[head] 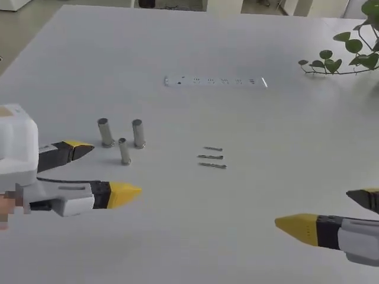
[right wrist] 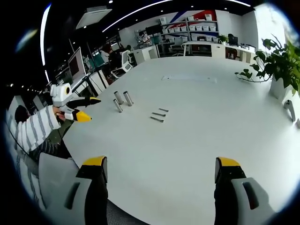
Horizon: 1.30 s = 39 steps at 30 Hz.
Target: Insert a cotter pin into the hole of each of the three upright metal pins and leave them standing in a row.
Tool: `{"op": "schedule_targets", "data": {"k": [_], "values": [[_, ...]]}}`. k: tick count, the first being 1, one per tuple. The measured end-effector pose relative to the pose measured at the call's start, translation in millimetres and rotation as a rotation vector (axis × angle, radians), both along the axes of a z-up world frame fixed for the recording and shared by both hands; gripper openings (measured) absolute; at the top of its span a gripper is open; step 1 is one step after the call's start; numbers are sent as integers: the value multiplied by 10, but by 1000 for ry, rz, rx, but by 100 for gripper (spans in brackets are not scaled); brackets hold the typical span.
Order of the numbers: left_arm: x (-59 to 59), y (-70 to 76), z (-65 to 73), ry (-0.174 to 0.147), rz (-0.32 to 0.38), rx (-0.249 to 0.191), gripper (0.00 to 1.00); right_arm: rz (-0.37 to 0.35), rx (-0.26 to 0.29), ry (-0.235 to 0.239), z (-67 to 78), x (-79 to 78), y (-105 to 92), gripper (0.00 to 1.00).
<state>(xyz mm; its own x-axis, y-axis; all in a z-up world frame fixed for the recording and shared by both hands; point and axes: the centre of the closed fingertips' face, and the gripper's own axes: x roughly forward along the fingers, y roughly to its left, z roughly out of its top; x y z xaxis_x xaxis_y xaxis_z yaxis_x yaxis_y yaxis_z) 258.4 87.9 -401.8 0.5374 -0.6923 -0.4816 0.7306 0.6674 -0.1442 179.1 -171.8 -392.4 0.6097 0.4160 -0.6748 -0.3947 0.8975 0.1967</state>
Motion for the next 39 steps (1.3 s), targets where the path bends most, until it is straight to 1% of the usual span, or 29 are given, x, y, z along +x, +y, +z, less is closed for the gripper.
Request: {"op": "schedule_targets", "data": {"k": [3, 5, 9, 12, 14, 17, 19, 20, 22, 23, 26, 28, 30, 31, 33, 34, 35, 37, 39], "values": [[74, -24, -5, -10, -9, 8, 72, 15, -6, 4, -25, -12, 24, 94], [126, -54, 10, -28, -22, -1, 70, 27, -2, 11, -43, -30, 55, 94], [228, -65, 9, -41, -25, 0, 65, 36, 1, 21, -74, -51, 86, 94], [316, -54, -8, -42, -21, 0, 63, 38, 6, 29, -102, -59, 103, 94], [361, -35, -32, -41, -18, 10, 61, 33, 7, 35, -117, -60, 103, 94], [412, -12, -57, -39, -13, 17, 57, 30, 4, 38, -128, -63, 100, 94], [436, -4, -82, -31, -12, 17, 57, 29, 5, 40, -131, -64, 102, 94], [444, -1, -94, -30, -11, 21, 55, 29, 4, 40, -132, -62, 100, 94], [463, 14, -119, -40, -16, 46, 52, 28, -3, 41, -135, -61, 94, 94], [475, 17, -127, -40, -15, 49, 50, 27, -5, 41, -133, -60, 93, 94], [520, 24, -160, -28, -5, 43, 49, 22, 2, 33, -100, -53, 102, 94], [550, 32, -194, -22, -1, 50, 48, 21, 0, 27, -79, -46, 100, 94], [575, 38, -215, -18, 3, 50, 43, 17, 5, 23, -61, -38, 98, 94], [587, 39, -227, -14, 4, 48, 41, 11, 17, 20, -49, -33, 105, 94], [617, 38, -254, -4, 13, 44, 40, 3, 44, 16, -32, -27, 125, 94], [621, 28, -266, 1, 9, 42, 39, 2, 48, 17, -32, -30, 130, 94], [624, 21, -274, 3, 7, 39, 39, 2, 46, 19, -37, -34, 131, 94], [648, 25, -307, 5, 12, 48, 37, 3, 31, 24, -60, -45, 116, 94], [664, 25, -340, 10, 13, 51, 35, 2, 31, 30, -80, -50, 112, 94]]}}
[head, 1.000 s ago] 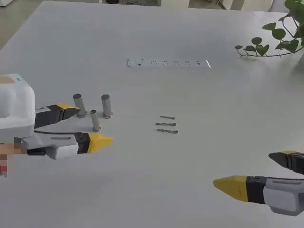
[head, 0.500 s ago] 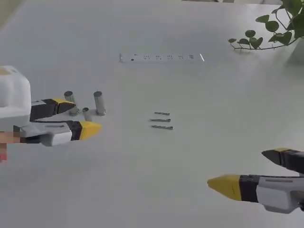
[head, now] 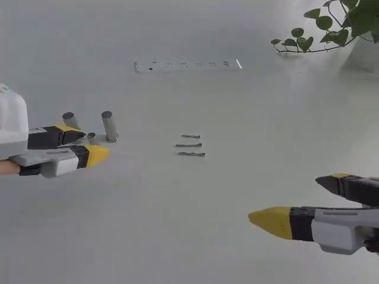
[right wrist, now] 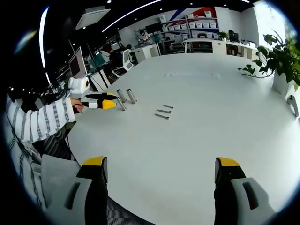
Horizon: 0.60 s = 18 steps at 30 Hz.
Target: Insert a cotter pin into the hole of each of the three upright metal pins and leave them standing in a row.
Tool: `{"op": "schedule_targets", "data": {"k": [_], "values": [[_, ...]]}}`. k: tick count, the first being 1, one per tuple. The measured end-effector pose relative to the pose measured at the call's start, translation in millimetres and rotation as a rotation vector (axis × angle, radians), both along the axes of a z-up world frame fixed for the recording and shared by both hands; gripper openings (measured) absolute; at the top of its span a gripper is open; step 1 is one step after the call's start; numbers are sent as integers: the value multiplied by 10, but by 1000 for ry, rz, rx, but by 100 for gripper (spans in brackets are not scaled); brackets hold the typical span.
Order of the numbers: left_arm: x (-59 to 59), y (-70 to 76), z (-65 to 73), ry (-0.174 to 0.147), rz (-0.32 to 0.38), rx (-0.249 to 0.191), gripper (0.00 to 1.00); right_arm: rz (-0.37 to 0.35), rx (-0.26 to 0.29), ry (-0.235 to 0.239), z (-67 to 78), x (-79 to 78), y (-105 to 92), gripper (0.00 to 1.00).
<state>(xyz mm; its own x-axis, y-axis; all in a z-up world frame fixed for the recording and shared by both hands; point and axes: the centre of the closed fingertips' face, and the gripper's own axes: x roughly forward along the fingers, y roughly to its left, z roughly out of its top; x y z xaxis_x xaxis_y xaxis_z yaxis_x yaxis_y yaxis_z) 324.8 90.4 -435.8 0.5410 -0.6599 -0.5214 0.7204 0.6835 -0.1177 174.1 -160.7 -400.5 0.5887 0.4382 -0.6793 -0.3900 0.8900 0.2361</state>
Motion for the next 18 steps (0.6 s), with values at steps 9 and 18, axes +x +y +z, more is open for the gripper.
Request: {"op": "schedule_targets", "data": {"k": [9, 18], "values": [[71, 8, -149, 18, 20, 31, 23, -7, -2, 16, -44, -7, -11, 94], [126, -8, -250, 26, 20, 40, 13, -13, -4, 41, -103, -34, -18, 93]]}}
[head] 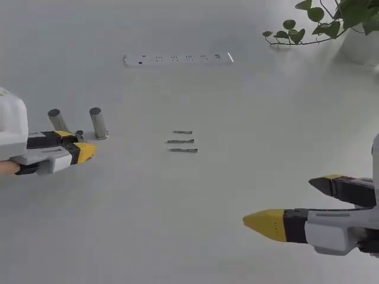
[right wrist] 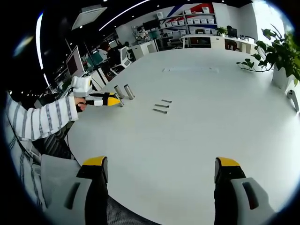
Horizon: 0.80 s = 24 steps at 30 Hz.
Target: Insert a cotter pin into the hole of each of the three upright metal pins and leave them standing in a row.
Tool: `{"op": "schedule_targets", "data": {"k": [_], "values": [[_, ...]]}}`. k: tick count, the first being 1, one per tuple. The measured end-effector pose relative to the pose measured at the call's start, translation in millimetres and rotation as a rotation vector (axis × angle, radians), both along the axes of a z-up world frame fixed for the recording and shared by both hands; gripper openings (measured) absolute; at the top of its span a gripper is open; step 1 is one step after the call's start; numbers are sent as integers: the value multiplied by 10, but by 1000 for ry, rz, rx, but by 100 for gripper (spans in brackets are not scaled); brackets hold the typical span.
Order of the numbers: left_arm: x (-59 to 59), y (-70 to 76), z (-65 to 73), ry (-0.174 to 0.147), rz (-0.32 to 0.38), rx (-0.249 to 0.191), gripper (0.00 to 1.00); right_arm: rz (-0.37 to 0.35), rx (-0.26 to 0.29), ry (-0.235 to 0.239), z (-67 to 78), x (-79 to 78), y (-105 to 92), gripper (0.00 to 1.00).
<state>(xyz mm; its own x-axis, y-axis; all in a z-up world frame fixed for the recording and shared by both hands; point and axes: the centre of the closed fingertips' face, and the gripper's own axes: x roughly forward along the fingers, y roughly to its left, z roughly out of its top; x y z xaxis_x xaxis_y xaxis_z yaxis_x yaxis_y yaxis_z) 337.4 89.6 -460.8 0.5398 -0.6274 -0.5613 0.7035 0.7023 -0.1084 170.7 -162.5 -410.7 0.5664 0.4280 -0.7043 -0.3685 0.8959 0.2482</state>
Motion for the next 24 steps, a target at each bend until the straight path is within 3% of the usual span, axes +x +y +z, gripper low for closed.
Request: {"op": "schedule_targets", "data": {"k": [6, 7, 8, 9, 12, 19, 24], "values": [[39, 1, 21, -30, -6, 13, 6, 9, -3, 31, -70, -39, 15, 93], [51, 15, 25, -44, -9, 27, 6, 8, -1, 30, -67, -37, 17, 93], [105, 50, 47, -83, 6, 47, 6, 8, 3, 27, -60, -32, 24, 93], [87, 57, 27, -62, 15, 46, 5, 8, 6, 26, -56, -29, 28, 92], [77, 60, 31, -57, 8, 41, 5, 5, 6, 20, -43, -19, 25, 92], [33, 70, 68, -80, -3, 76, 5, -4, 6, 7, -7, 6, 14, 92], [-30, -13, 174, -90, -11, 52, 5, 0, 8, -10, 42, 20, 38, 93]]}}
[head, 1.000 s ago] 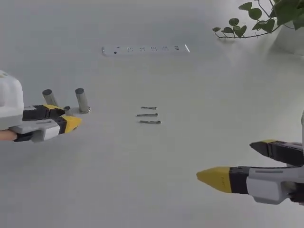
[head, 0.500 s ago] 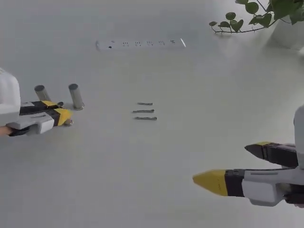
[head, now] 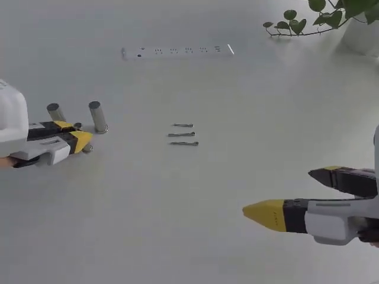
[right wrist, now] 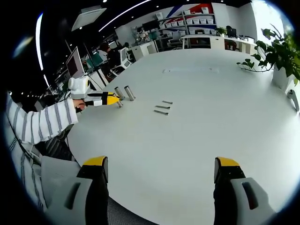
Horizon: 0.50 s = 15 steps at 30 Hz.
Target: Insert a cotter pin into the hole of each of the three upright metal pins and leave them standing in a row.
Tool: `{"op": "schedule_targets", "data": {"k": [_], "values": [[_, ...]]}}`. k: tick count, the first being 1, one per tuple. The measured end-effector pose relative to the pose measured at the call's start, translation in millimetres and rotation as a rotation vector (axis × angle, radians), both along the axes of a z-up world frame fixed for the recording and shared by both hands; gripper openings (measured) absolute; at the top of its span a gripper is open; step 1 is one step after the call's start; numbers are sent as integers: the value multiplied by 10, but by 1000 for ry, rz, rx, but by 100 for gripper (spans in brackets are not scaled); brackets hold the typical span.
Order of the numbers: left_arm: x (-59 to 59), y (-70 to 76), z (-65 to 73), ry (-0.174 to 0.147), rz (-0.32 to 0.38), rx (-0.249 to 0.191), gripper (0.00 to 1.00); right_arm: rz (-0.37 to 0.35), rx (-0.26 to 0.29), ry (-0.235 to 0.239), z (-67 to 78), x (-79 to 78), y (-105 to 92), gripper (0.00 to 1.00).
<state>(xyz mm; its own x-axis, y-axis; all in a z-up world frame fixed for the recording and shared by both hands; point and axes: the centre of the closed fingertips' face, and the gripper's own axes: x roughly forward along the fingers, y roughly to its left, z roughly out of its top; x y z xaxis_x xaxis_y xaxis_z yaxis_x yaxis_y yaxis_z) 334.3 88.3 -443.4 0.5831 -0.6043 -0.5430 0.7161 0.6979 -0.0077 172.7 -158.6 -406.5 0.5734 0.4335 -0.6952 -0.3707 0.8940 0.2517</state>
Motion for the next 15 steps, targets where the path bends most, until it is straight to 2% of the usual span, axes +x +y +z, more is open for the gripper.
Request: {"op": "schedule_targets", "data": {"k": [2, 3, 4, 9, 15], "values": [[-32, -42, 41, 0, -5, -17, 5, 5, -2, -7, 19, 2, 13, 93], [-53, -81, 72, 9, 4, -54, 5, 4, -4, -11, 25, 7, 13, 94], [-68, -95, 85, 12, 4, -61, 5, 7, -5, -19, 37, 12, 19, 94], [-176, -216, 130, 17, -7, -66, 5, -12, 51, -75, 148, 71, 68, 96], [-326, -370, 125, 33, -22, -74, 5, 0, 49, -103, 197, 83, 98, 98]]}}
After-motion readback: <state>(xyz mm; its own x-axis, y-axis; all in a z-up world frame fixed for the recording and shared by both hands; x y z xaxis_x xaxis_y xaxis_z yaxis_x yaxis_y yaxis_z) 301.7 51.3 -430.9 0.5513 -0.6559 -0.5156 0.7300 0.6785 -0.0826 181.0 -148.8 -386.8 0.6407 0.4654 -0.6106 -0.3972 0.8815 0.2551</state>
